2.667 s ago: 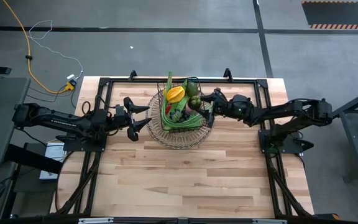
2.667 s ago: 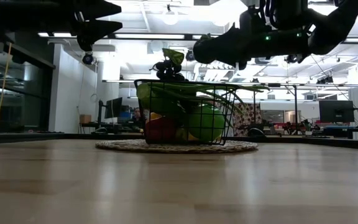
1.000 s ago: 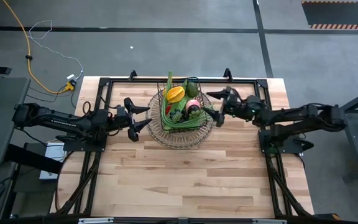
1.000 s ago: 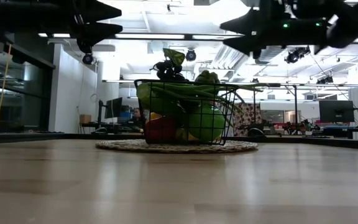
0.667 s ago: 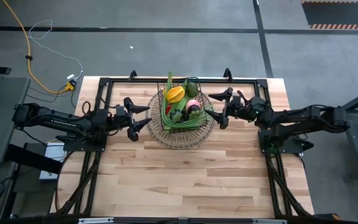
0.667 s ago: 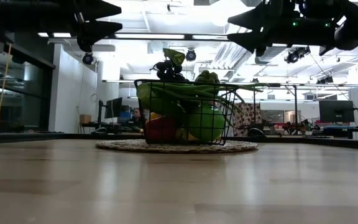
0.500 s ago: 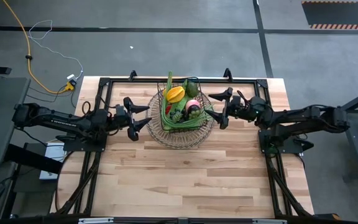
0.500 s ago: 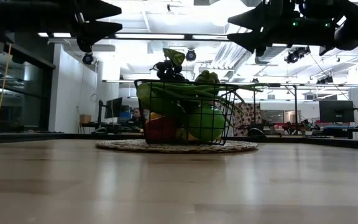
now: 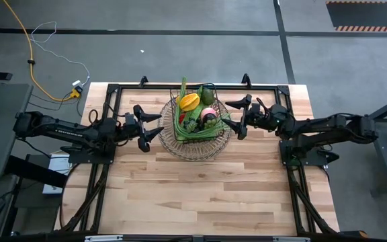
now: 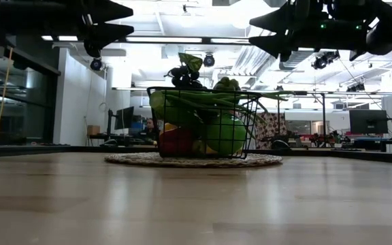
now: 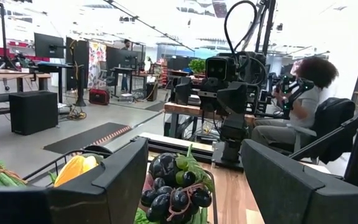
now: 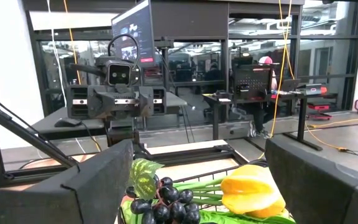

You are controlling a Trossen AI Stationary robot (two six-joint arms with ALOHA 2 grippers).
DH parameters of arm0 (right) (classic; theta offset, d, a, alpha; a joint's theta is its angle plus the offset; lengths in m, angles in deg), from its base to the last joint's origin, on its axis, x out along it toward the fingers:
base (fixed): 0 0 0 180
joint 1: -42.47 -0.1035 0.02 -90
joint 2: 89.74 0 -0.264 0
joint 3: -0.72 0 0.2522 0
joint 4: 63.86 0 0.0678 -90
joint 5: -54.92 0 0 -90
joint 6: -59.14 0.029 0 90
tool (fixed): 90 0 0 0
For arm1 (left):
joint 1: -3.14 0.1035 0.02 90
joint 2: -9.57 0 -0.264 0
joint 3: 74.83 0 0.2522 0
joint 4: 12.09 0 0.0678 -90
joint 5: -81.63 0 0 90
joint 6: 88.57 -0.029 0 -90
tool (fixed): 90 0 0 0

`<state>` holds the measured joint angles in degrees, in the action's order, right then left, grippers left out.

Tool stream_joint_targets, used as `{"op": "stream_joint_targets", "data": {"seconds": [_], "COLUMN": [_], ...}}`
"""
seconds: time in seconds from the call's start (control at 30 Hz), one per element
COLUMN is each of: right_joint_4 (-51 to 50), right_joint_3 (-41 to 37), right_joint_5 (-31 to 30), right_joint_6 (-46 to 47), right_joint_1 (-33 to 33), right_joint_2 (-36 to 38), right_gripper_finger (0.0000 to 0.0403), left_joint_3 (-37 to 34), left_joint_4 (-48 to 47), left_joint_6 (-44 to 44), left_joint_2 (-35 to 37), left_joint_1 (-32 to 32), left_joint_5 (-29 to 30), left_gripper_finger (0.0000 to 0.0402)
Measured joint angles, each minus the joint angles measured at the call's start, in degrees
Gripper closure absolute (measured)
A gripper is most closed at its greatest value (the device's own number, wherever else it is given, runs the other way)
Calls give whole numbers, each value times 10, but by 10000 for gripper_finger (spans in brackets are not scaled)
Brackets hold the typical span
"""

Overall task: Build produce basket
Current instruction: Return to Home Position

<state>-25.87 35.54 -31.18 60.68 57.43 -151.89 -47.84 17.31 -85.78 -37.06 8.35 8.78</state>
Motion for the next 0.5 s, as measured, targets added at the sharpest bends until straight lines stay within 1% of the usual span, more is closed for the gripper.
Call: {"op": "stream_joint_targets", "data": {"seconds": [0.13, 0.23, 0.3, 0.4, 0.5], "right_joint_4": [0, -7, -14, -16, -16], "right_joint_3": [0, 0, 0, 0, 0], "right_joint_5": [0, 0, 0, 0, 0], "right_joint_6": [0, 0, 2, 14, 15], "right_joint_1": [0, 0, 0, 0, 0], "right_joint_2": [0, 0, 0, 0, 0], "right_gripper_finger": [48, 48, 48, 48, 48], "left_joint_3": [0, 3, 24, 53, 53], "left_joint_4": [-13, -74, -158, -315, -408], "left_joint_6": [0, 0, 0, -29, -22], "left_joint_2": [1, 35, 86, 179, 258], "left_joint_1": [0, -1, -1, 3, 9], "left_joint_5": [-4, -20, -20, -29, -40], "left_gripper_finger": [156, 156, 156, 156, 162]}}
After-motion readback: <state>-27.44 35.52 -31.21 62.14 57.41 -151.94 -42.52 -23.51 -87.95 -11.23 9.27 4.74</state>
